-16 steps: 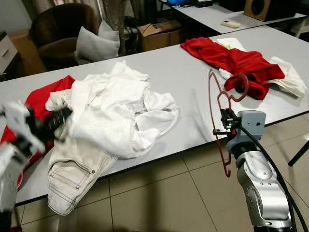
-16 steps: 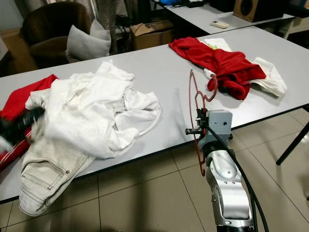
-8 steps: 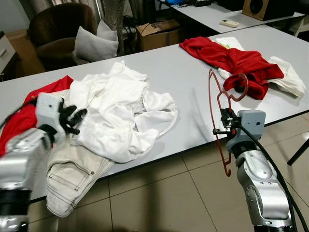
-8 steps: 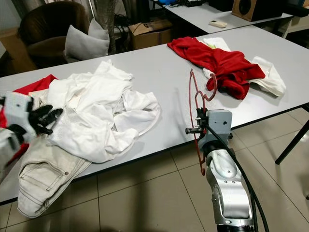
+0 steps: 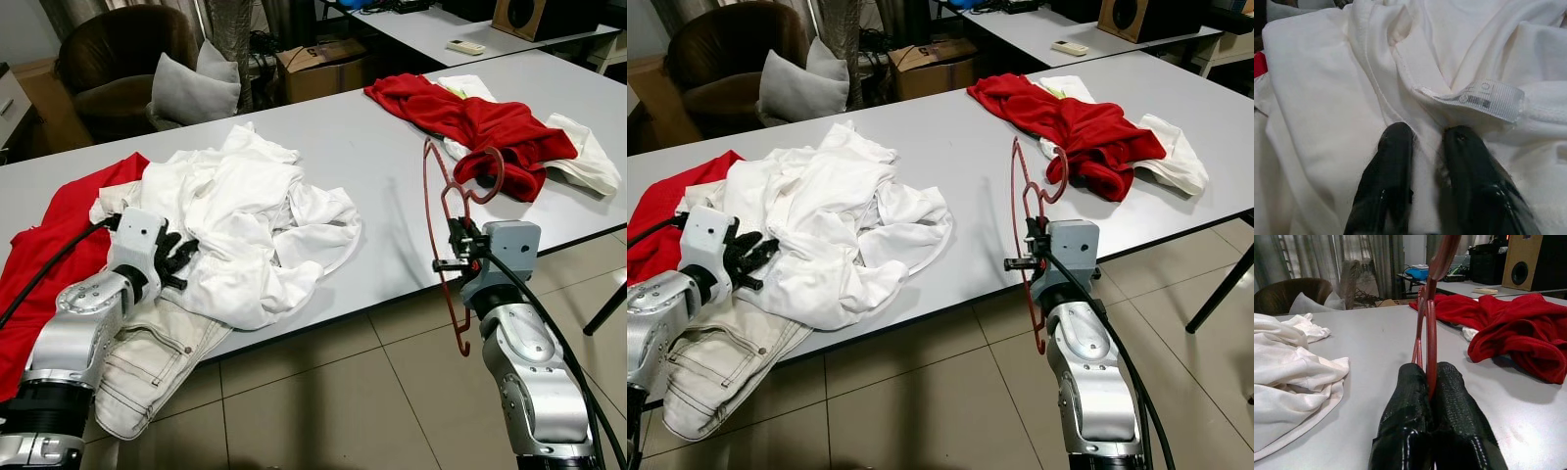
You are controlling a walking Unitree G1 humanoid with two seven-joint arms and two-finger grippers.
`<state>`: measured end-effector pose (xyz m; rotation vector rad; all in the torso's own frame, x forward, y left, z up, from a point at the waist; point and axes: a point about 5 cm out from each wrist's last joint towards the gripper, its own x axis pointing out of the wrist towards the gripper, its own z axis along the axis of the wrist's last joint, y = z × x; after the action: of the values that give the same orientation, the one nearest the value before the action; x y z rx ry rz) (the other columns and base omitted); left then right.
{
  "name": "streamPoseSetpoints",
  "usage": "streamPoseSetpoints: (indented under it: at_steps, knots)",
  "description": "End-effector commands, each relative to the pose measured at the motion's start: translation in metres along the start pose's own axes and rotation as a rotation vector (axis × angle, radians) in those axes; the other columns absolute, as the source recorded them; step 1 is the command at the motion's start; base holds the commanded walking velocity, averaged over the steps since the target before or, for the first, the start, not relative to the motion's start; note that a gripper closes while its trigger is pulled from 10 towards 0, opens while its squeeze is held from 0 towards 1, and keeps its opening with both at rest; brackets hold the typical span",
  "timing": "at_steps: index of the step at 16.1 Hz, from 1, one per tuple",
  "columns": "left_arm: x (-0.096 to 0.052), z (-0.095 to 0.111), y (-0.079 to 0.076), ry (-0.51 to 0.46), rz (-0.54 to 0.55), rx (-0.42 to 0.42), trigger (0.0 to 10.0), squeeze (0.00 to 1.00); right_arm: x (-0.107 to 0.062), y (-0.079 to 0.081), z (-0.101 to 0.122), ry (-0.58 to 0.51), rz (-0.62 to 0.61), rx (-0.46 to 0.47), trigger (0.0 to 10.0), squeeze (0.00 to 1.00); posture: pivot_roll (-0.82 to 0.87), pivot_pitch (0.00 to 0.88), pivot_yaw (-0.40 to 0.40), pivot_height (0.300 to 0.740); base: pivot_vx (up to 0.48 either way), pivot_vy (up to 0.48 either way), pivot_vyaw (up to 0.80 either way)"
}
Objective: Hang hanger
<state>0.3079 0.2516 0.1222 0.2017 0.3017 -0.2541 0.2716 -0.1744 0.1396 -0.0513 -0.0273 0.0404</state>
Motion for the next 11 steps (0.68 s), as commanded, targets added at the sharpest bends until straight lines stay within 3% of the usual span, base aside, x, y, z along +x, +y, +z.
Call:
streamPoseSetpoints:
  at_steps: [1, 8, 11]
  knots:
    - [-0.0005, 0.0009, 0.0046, 0.005, 0.015, 0.024, 0.0, 0.00, 0.0035, 0.0025, 0.0035, -0.009, 0.012, 0.001, 10.0, 0.00, 0.03, 0.000, 0.122, 0.740, 0.000, 0.000, 0.00]
    - [-0.0002, 0.0007, -0.0041, -0.033, -0.069, -0.008, 0.0, 0.00, 0.0031, 0.0014, 0.0031, -0.007, 0.009, 0.000, 10.0, 0.00, 0.03, 0.000, 0.124, 0.740, 0.000, 0.000, 0.00]
    - [-0.0020, 0.0053, 0.0041, -0.076, -0.031, -0.037, 0.0, 0.00, 0.0027, 0.0012, 0.0027, -0.006, 0.008, 0.000, 10.0, 0.00, 0.03, 0.000, 0.121, 0.740, 0.000, 0.000, 0.00]
